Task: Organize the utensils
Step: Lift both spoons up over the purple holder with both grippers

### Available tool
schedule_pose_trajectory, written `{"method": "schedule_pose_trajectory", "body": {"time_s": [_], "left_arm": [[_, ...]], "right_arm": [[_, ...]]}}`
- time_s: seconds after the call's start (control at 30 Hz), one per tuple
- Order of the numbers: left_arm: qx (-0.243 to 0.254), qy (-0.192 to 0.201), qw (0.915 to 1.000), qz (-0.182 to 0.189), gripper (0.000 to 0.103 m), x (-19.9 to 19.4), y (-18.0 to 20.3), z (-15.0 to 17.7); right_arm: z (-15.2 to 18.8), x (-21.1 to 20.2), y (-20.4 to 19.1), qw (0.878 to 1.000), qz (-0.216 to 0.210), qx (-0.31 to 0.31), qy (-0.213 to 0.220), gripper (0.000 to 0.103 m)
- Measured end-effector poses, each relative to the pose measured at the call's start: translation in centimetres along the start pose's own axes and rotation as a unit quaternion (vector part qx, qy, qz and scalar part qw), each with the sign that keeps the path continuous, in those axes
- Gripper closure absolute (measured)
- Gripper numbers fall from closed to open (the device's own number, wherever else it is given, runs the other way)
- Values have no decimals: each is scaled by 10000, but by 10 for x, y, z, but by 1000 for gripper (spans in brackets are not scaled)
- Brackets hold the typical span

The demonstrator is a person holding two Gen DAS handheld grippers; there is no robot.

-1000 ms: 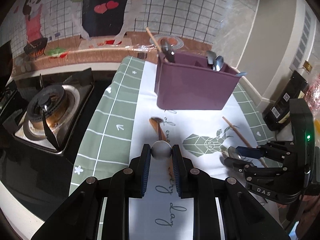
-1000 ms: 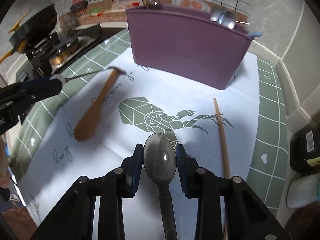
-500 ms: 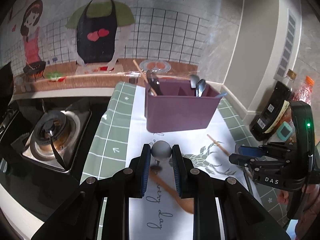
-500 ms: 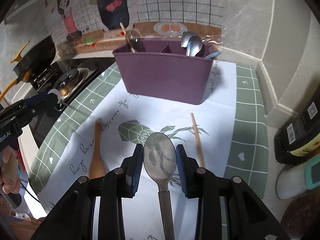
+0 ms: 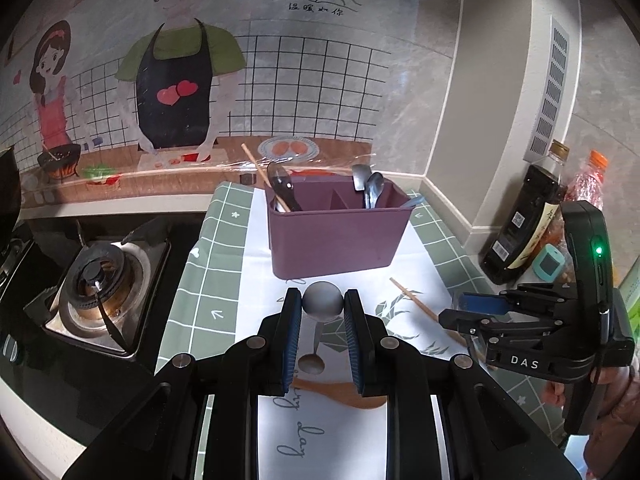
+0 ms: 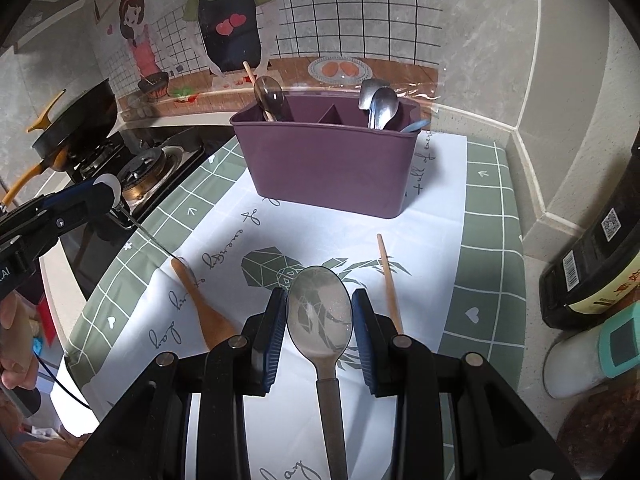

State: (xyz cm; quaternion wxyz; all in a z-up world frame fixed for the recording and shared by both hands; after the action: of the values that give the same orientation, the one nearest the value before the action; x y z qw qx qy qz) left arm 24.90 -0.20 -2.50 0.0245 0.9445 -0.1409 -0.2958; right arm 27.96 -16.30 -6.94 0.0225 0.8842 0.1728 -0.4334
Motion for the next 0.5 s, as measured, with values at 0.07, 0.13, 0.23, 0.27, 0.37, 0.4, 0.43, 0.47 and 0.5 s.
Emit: {"method": "schedule_pose_trajectory", "body": {"time_s": [0.07,0.13,0.23,0.27,0.37,0.4,0.43,0.47,0.5], "left_arm": [[21,38,10000,24,81,-3,3,-3],[26,77,10000,25,81,-7,4,-7],[39,139,9999,54,81,-13,6,-14],[59,174,9998,70,81,-16,8,-18],[68,168,9997,168,81,-21,12,-28],[15,120,9996,237,81,-22,13,-32],[-26,88,9995,287,81,-22,13,-37],[-50,78,9994,334,81,-23,15,-44],[-53,101,9993,360,81,-24,15,-51]], "right_arm": [[-2,-3,1,10000,-16,2,39,72],[-5,-7,2,10000,-34,19,77,72],[-9,-13,4,9999,-46,51,154,72],[-12,-17,5,9998,-50,53,201,72],[-21,-26,4,9995,-88,45,311,72],[-25,-29,3,9994,-103,38,334,72],[-30,-32,2,9993,-113,23,355,72],[-35,-35,2,9992,-112,2,379,72],[-40,-38,0,9991,-107,-25,417,72]]}}
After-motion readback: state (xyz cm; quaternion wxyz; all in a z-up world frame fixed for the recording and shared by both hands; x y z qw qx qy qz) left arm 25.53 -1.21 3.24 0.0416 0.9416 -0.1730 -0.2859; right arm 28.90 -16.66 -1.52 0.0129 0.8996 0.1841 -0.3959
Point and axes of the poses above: each gripper's, at about its wrist camera, not at the fingertips, and x roughly the way its jaws point, y to its right, z to its underside, the point moved 5 cm from there along x, roughly the way its jaws point, and after that the axes turned 5 degrees about y, right-handed, at the moved point
